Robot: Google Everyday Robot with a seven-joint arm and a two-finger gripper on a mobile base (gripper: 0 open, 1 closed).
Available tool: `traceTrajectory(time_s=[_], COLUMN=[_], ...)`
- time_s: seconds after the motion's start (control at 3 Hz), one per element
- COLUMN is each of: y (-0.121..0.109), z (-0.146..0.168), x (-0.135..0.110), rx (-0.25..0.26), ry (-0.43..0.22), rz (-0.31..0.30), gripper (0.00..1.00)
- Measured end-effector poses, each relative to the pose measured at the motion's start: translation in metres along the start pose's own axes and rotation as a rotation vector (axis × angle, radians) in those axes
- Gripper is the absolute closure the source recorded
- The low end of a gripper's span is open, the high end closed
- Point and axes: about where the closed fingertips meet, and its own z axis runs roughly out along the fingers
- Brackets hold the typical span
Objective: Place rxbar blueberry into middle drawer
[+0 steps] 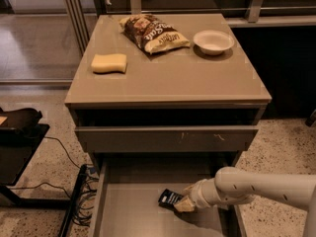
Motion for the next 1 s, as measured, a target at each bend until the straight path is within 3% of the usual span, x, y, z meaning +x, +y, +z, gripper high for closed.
traceTrajectory(time_s=[0.33, 1.0], y=[0.0002, 0.0002], z=[0.0006, 0.0006], x=[-0.0003, -0.0003], rx=[-0.001, -0.001], ry=[0.001, 0.001], rz=[-0.001, -0.001], gripper=[0.81, 0.35])
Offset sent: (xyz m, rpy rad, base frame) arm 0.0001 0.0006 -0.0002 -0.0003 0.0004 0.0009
